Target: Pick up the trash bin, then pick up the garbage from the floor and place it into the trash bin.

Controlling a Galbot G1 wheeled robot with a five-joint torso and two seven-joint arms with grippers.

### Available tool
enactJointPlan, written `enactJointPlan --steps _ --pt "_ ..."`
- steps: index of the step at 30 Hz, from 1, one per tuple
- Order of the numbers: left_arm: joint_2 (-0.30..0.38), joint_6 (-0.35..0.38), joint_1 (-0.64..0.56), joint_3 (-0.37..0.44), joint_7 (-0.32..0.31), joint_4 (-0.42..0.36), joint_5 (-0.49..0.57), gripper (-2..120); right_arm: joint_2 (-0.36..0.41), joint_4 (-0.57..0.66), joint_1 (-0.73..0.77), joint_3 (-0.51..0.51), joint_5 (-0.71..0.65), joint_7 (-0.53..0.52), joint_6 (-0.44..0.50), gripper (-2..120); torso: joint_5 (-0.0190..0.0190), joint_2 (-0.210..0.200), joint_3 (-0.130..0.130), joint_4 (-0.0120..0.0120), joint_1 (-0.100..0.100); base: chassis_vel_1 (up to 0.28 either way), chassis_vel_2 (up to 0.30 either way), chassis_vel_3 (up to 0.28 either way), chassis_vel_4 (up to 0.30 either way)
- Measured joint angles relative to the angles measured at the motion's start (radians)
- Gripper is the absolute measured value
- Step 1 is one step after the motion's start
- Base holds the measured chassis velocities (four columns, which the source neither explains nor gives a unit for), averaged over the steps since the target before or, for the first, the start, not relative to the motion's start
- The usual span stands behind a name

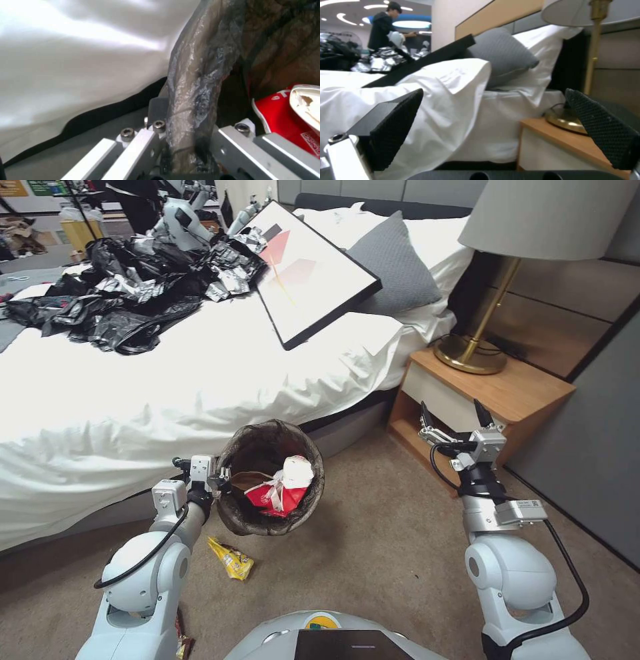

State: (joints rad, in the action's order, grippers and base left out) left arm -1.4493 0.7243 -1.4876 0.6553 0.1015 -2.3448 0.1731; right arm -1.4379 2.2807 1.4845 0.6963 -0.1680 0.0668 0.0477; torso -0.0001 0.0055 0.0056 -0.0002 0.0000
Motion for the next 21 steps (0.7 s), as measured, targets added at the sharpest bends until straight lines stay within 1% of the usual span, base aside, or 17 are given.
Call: enactJointPlan --steps 10,21 --pt "0.0 0.0 0.0 0.0 0.0 0.001 0.0 0 -0.007 -0.018 0.001 -0.015 0.011 0.0 0.013 100 0.0001 0.0 0.0 0.0001 0.0 0.086 0.086 0.093 0.095" --pt "0.001 0.01 -0.011 0.0 -0.016 -0.023 0.026 0 -0.013 -0.022 0.0 -0.026 0.018 0.001 0.015 100 0.0001 0.0 0.0 0.0 0.0 0.091 0.095 0.097 0.09"
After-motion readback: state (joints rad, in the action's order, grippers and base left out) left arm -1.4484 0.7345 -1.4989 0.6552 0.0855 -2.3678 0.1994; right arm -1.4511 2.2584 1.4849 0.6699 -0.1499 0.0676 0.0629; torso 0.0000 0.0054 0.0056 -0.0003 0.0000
